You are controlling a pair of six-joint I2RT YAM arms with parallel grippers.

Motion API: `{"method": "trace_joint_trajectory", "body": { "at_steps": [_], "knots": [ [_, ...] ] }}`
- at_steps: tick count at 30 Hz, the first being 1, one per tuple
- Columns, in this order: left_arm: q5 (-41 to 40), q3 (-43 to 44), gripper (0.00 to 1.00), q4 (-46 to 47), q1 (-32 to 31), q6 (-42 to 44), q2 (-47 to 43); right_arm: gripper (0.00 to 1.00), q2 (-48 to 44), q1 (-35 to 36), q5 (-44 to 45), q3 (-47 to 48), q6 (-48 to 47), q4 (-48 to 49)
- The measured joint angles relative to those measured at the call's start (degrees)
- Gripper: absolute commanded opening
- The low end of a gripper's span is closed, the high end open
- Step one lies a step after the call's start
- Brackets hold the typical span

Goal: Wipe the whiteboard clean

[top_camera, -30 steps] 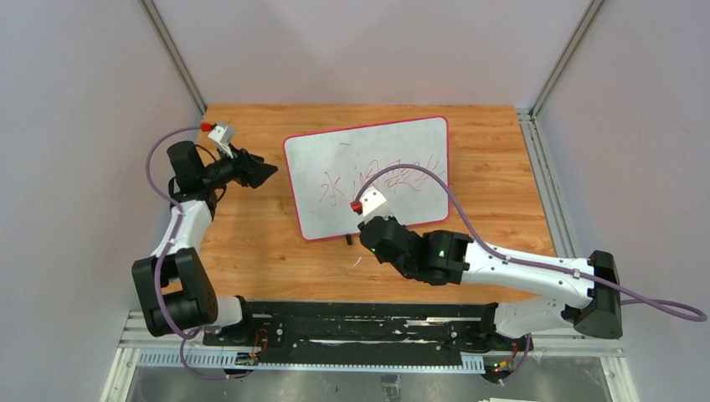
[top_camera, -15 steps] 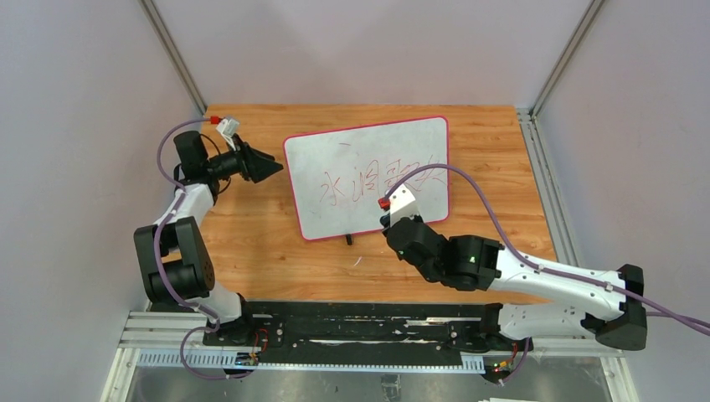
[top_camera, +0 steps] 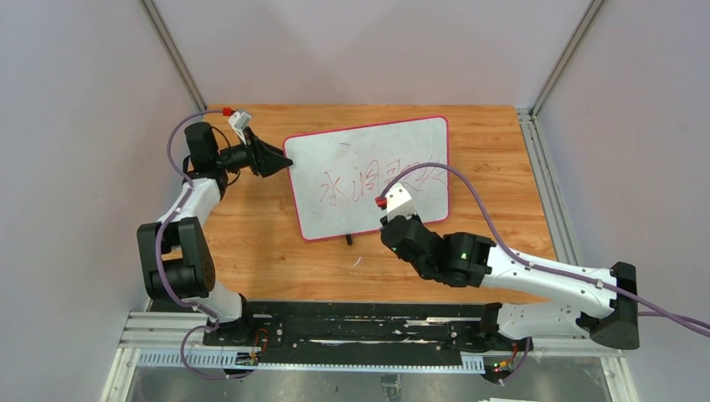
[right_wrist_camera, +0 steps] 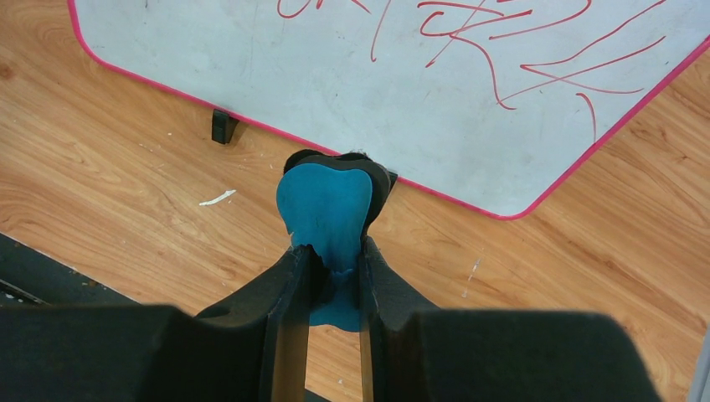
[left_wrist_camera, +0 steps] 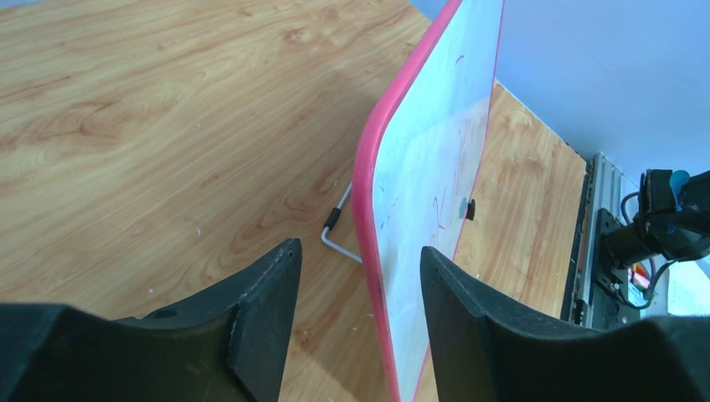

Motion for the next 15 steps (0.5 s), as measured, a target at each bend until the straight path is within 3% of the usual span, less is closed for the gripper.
{"method": "trace_joint_trajectory", "body": {
  "at_steps": [15],
  "knots": [
    [0.0, 1.8, 0.54, 0.6, -2.0, -1.4, 2.3, 0.01, -0.1, -2.7, -0.4, -1.7, 0.6, 0.0]
  ]
}}
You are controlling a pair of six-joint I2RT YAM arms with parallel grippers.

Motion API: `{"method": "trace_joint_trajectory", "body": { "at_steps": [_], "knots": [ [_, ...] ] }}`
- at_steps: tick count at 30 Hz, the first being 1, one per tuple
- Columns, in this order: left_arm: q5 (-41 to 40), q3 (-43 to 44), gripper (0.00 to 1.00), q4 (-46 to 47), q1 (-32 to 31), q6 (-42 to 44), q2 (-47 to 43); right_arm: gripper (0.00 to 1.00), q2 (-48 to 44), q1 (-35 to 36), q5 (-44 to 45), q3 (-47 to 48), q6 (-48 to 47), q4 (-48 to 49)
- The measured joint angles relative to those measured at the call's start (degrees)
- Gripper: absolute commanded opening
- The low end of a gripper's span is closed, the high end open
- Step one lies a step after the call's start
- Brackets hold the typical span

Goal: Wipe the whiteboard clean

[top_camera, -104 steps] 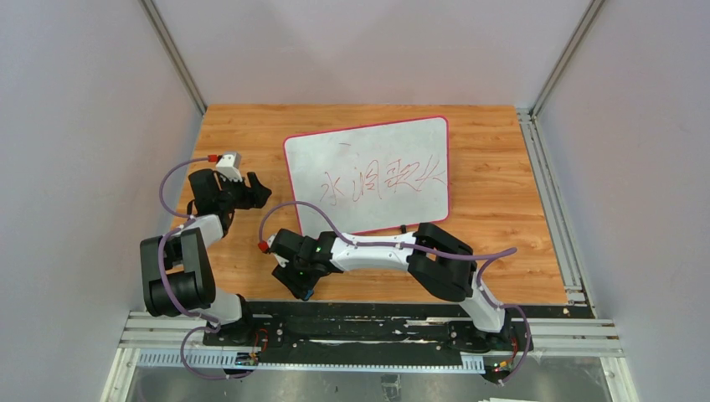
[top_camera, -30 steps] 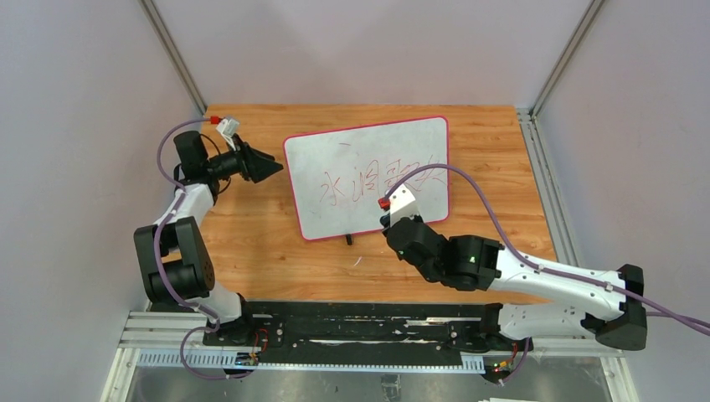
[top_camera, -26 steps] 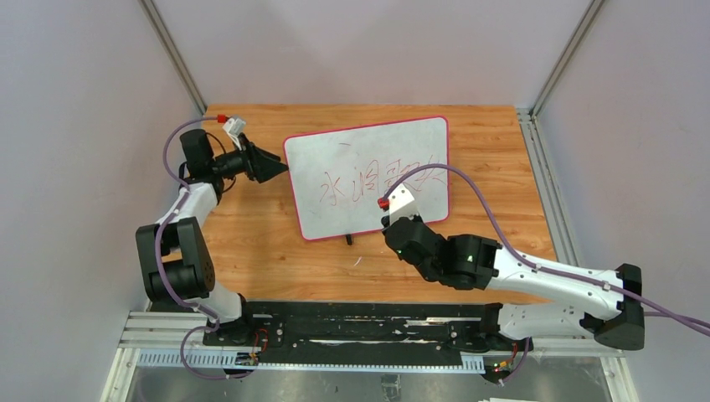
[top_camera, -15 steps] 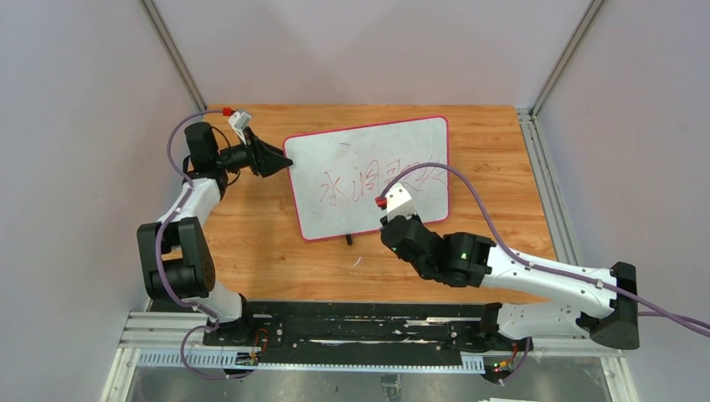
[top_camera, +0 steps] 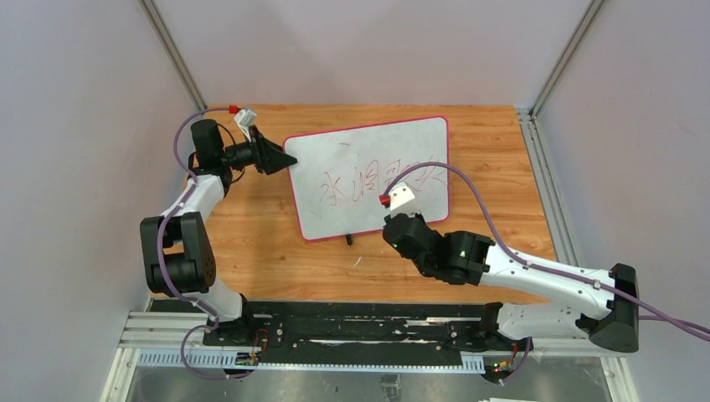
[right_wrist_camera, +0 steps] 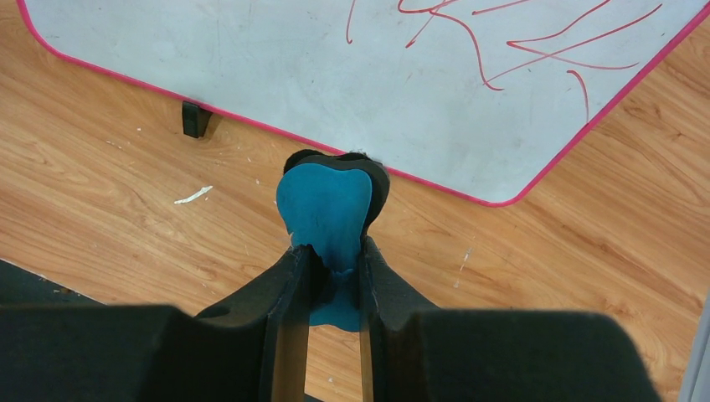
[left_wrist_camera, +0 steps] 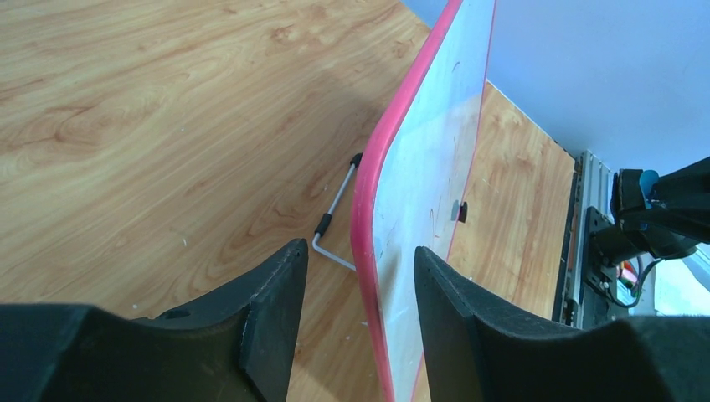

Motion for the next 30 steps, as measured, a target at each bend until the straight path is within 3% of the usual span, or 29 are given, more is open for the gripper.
{"method": "trace_joint_trajectory", "body": {
  "at_steps": [13, 30],
  "knots": [
    [0.0, 1.7, 0.54, 0.6, -1.5, -0.7, 0.5, 0.01, -0.2, -1.1, -1.2, -1.2, 0.3, 0.4],
    [0.0, 2.6, 0.36, 0.6, -2.3, -1.7, 2.2, 0.01, -1.4, -1.4, -1.4, -2.1, 0.7, 1.1]
  ]
}}
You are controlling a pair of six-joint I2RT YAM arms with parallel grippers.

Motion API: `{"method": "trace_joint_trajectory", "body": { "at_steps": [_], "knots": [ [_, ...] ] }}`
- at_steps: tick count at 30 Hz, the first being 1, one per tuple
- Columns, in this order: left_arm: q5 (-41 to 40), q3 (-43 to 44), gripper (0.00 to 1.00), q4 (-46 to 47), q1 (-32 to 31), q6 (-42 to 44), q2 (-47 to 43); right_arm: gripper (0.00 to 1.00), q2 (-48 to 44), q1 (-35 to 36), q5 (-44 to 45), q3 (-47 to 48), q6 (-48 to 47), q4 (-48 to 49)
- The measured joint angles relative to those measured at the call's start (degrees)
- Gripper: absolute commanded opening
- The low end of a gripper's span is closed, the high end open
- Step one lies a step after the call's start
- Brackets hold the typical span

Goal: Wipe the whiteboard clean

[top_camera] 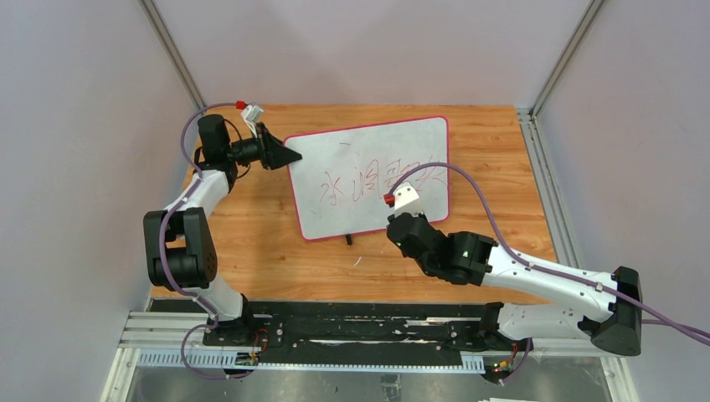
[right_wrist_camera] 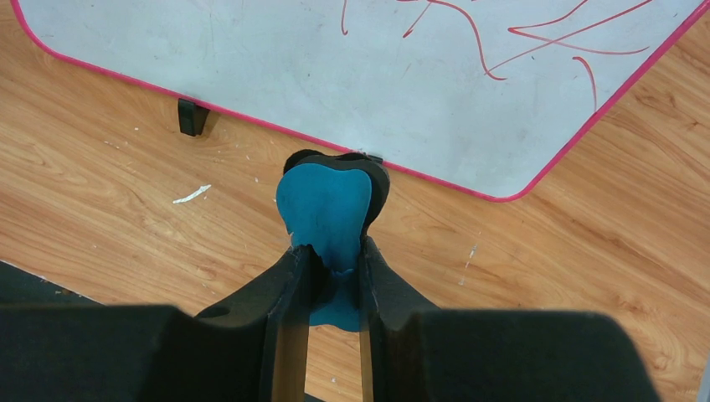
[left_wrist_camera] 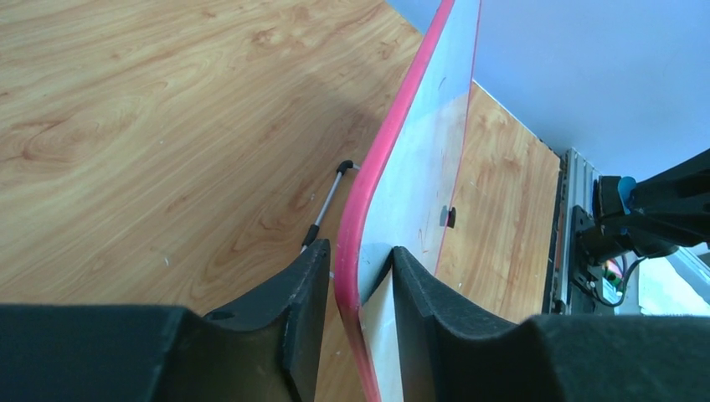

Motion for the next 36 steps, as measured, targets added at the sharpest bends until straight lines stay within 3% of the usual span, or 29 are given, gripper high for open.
{"method": "trace_joint_trajectory", "body": {
  "at_steps": [12, 18, 28, 36],
  "knots": [
    [0.2, 0.2, 0.24, 0.0, -0.2, -0.7, 0.0, 0.01, -0.3, -0.3, -0.1, -0.7, 0.1, 0.2],
    [1.6, 0.3, 0.00, 0.0, -0.2, -2.3, 0.1, 0.01, -1.0, -0.5, 0.2, -0.7, 0.1, 0.3],
    [1.7, 0.3, 0.00, 0.1, -0.2, -2.8, 0.5, 0.01, 0.2, -3.5, 4.3, -0.8, -3.1, 3.5],
    [1.7, 0.3, 0.00, 0.4, -0.2, -3.0, 0.7, 0.01, 1.0, -15.8, 1.0, -5.3, -10.9, 15.1]
  ]
}}
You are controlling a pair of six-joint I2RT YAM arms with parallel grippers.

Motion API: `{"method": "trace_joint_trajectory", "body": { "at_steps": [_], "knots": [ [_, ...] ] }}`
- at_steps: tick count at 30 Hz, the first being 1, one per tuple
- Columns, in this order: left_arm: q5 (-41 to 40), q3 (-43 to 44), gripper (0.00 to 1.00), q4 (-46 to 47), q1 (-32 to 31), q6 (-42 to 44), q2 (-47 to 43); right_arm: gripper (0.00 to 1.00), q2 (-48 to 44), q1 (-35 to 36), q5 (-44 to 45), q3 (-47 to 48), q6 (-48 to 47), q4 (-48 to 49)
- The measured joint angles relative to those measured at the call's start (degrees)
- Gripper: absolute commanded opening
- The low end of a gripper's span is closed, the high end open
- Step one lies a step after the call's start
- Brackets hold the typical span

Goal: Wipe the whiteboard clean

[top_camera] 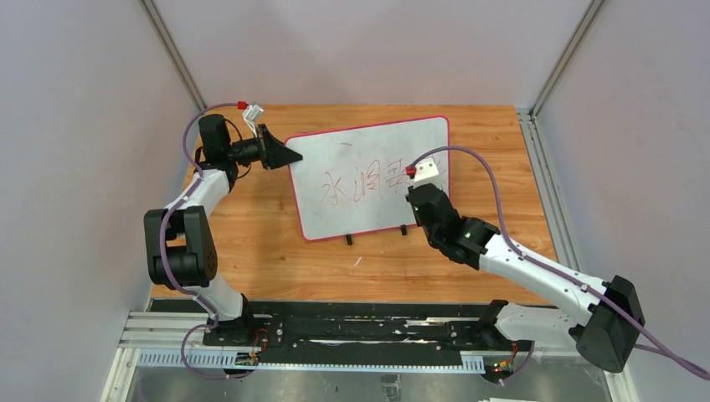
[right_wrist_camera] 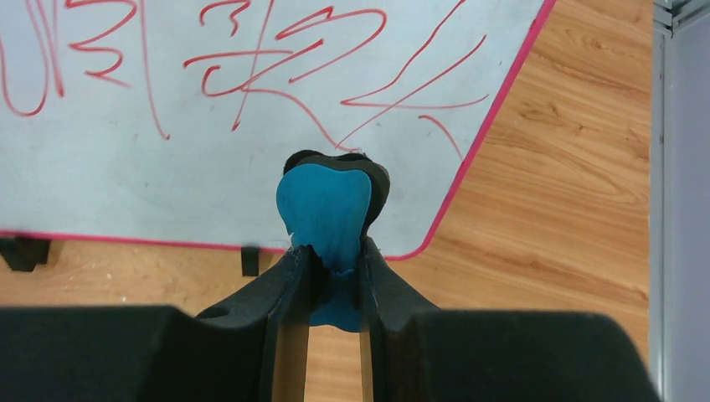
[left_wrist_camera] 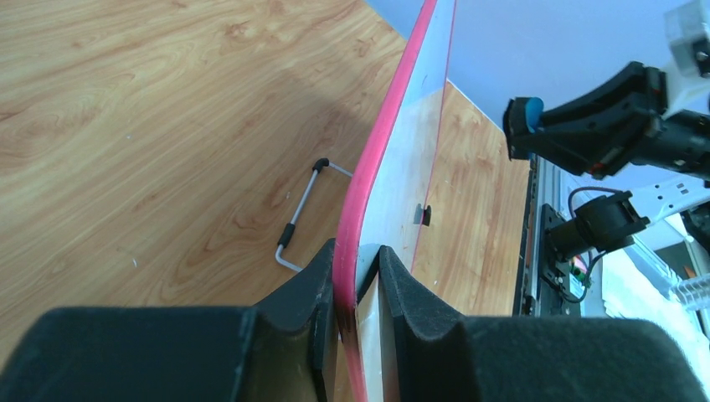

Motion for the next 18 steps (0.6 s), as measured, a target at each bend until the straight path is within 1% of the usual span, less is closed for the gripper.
{"method": "trace_joint_trajectory", "body": {
  "at_steps": [5, 11, 15, 18],
  "knots": [
    [0.0, 0.0, 0.00, 0.0, 0.0, 0.0, 0.0, 0.00, -1.2, -8.1, -6.4, -4.3, -4.8, 9.0],
    [0.0, 0.0, 0.00, 0.0, 0.0, 0.1, 0.0, 0.01, -3.3, -15.6, -14.3, -6.0, -8.9, 17.8],
    [0.0, 0.0, 0.00, 0.0, 0.0, 0.2, 0.0, 0.01, -3.0, -19.6, -19.8, -7.5, -9.7, 24.2],
    [0.0, 0.0, 0.00, 0.0, 0.0, 0.2, 0.0, 0.01, -0.3, -21.0, -23.4, -8.3, -9.4, 28.3]
  ]
}}
